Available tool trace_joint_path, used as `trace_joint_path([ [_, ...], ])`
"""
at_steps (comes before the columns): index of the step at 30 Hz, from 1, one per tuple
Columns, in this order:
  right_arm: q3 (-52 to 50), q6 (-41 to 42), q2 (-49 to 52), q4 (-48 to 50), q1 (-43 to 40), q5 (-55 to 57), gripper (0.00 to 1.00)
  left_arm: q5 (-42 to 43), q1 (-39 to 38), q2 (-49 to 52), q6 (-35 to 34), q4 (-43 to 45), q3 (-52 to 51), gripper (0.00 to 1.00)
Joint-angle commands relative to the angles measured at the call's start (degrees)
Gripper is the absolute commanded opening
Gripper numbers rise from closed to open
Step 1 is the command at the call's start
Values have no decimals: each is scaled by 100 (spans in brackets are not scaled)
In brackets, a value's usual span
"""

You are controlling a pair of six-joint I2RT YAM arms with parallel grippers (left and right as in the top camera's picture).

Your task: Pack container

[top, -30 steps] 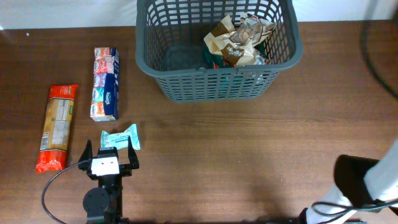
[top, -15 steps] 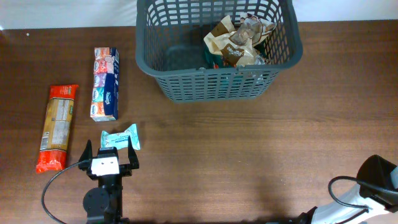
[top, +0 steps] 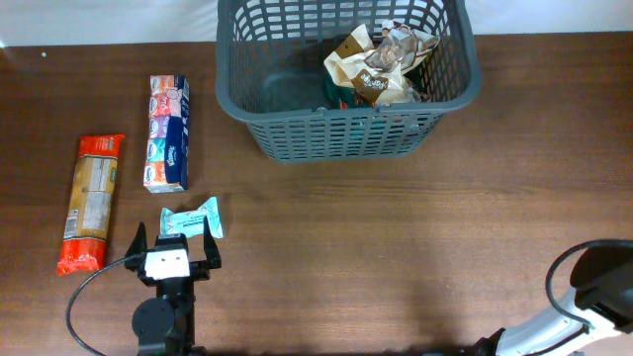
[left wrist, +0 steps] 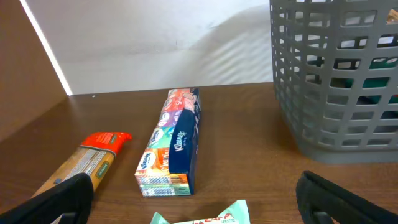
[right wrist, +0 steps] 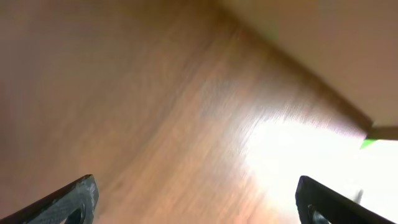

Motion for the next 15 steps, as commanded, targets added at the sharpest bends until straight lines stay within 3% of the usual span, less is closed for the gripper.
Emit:
trace_joint_path([
  [1,-243,68,-57,81,-4,-107,99,-44,13,-33,-48,28,-22,99],
  [15,-297,66,-55,83,-9,-107,99,131,13,-33,-50,262,-22,99],
])
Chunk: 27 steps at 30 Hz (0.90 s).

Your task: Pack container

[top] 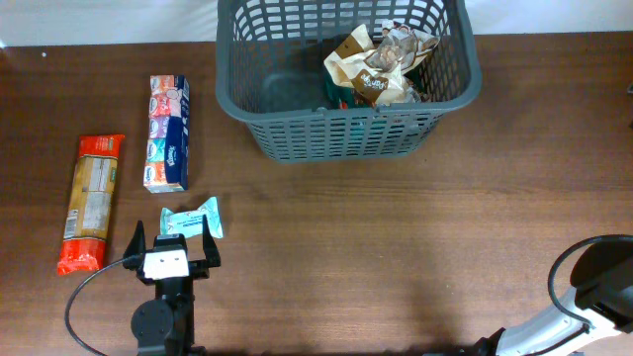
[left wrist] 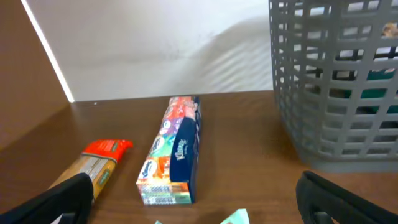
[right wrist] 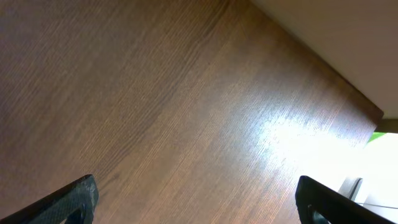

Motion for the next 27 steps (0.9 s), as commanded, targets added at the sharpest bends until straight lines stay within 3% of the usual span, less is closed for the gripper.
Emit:
trace_joint_path([
  [1,-15,55,-72,20,-9,-31,99,125,13,-33,-52,81,-20,99],
  [7,-15,55,-70,20,-9,-31,99,120,11,-26,-13,72,422,99],
  [13,-15,55,-72,17,-9,-31,99,52,9,520,767,-254,1725,99],
  [20,-15,55,-72,20,-9,-31,99,57,9,2518,1567,-468,3847,99],
  [27,-15,55,-70,20,-9,-31,99,72,15,4675,1582,-1174,5574,99],
])
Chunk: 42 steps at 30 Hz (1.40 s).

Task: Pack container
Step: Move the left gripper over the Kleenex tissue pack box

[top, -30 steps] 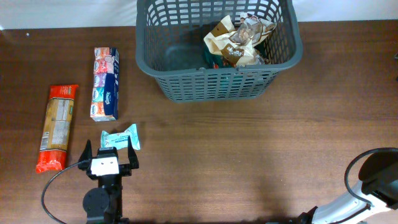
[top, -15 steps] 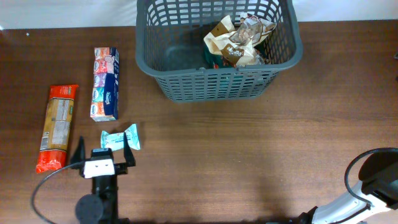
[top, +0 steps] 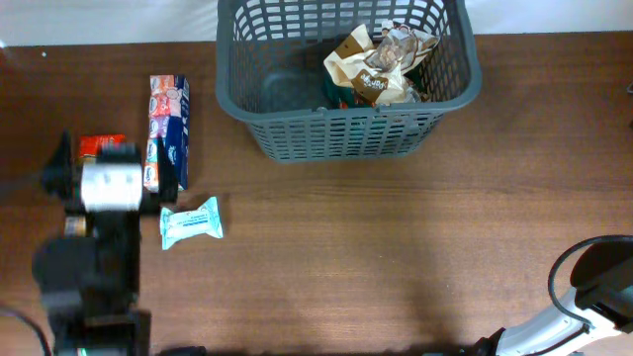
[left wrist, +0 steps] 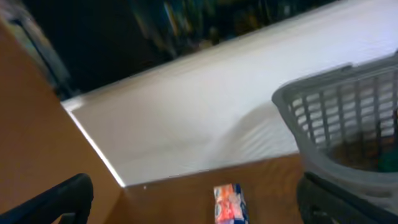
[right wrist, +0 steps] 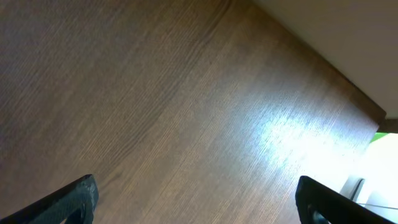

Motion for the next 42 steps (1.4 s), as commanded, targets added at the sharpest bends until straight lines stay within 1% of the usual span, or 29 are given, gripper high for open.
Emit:
trace_joint_path([
  [1,-15,52,-72,15,-9,7,99,37,13,866,177,-140,323,99],
  [6,-15,52,-72,15,-9,7,99,39,11,2039,179,-79,356,99],
  [10,-15,52,-72,13,-9,7,99,-142,13,2546,173,-254,656,99],
  [13,-15,52,-70,15,-9,7,99,-837,15,2903,173,-686,1169,99],
  [16,-15,52,-70,15,-9,7,99,-1515,15,3362,173,-1377,1864,99],
  [18,-15,52,-72,15,-9,7,99,-1762,15,3709,153,-1945,2367,99],
  [20,-15,52,-72,15,-9,7,99,-1919,48,4063,-68,-2446,2833,99],
  [21,-15,52,-72,13,-9,7,99,-1891,85,4229,-203,-2643,3023,99],
  [23,-15,52,-72,15,-9,7,99,-1731,129,4454,-413,-2667,3117,99],
  [26,-15,52,-72,15,-9,7,99,-1425,131,4677,-411,-2649,3117,99],
  [30,-15,52,-72,13,-9,7,99,-1388,138,4924,-455,-2446,3117,99],
  [33,-15,52,-70,15,-9,7,99,-1388,142,5112,-901,-2347,3117,99],
  [36,-15,52,-72,13,-9,7,99,-1364,203,5351,-1172,-2391,3117,99],
  [42,-15,52,-72,15,-9,7,99,-1349,481,5917,-1864,-2465,3117,99],
])
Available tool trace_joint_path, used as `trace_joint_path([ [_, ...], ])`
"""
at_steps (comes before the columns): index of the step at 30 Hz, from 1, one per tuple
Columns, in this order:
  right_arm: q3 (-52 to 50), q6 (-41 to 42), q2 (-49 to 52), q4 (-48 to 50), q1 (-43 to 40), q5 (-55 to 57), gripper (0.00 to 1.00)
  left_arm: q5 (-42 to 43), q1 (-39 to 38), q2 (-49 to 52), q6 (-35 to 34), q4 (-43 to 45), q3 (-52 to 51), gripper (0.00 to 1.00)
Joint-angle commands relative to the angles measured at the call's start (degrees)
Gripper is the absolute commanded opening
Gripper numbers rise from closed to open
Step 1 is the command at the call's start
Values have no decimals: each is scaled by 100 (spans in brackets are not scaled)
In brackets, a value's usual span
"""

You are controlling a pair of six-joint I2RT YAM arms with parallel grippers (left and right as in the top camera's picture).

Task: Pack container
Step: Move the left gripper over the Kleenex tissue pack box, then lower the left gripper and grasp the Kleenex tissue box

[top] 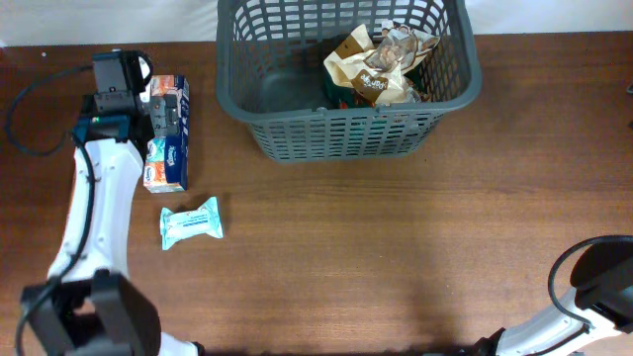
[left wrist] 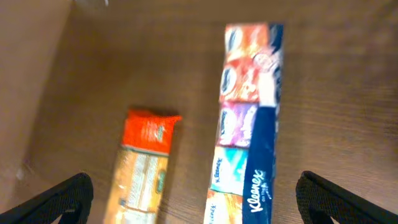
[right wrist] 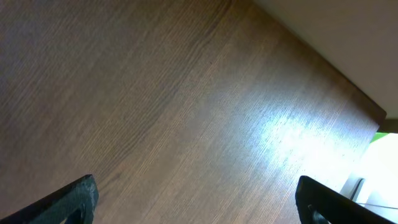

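Observation:
The grey mesh basket (top: 297, 129) stands at the back with crumpled snack bags (top: 381, 57) inside. Left of it lies a long multicolour tissue pack (top: 170, 138) (left wrist: 249, 118). An orange pasta pack (left wrist: 146, 162) lies beside it, hidden by my arm in the overhead view. A small teal packet (top: 191, 222) rests nearer the front. My left gripper (top: 134, 104) (left wrist: 193, 211) hovers open above the tissue pack's far half, holding nothing. My right gripper (right wrist: 199, 202) is open over bare wood at the front right.
The brown wooden table (top: 396, 257) ends at a white wall behind the basket. My left arm (top: 94, 208) stretches from the front left edge back along the table's left side. The right arm's base and cable (top: 593, 287) sit at the front right corner.
My left gripper has moved back and to the right, from above the pasta pack to over the tissue pack. Its camera now looks down at both packs. The right arm has not moved.
My left gripper first stood open and low at the front, just in front of the teal packet, and stayed there half a second later. Then it was raised over the pasta pack on the left. Now it hangs over the tissue pack. No object has moved.

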Motion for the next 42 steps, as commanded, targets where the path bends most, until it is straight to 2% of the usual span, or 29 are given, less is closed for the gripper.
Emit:
trace_joint_path([
  [1,-15,52,-72,15,-9,9,99,76,216,363,-715,-42,70,99],
  [11,-15,52,-70,15,-9,9,99,892,389,949,-745,-118,70,99],
  [15,-15,52,-72,13,-9,9,99,1226,389,1185,-540,-111,70,99],
  [24,-15,52,-70,15,-9,9,100,1220,389,1674,-664,-297,70,99],
  [42,-15,52,-72,15,-9,9,99,1198,389,1692,-750,-636,59,99],
])
